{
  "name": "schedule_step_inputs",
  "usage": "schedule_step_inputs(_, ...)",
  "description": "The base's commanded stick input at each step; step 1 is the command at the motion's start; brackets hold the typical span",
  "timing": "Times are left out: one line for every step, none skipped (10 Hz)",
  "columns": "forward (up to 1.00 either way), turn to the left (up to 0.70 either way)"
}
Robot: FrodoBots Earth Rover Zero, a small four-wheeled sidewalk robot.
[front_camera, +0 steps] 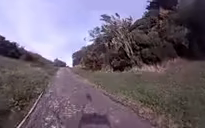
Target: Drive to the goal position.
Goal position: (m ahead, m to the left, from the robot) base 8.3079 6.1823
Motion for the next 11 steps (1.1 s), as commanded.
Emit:
schedule_step_inputs(0.85, 0.33)
schedule_step_inputs(0.85, 0.33)
schedule_step_inputs(0.85, 0.29)
schedule_step_inputs(0.85, 0.03)
schedule_step_inputs(0.85, 0.0)
schedule_step_inputs(0.85, 0.0)
schedule_step_inputs(0.85, 0.0)
schedule_step_inputs(0.85, 0.0)
schedule_step_inputs(0.85, 0.0)
schedule_step_inputs(0.85, 0.02)
schedule_step_inputs(0.85, 0.06)
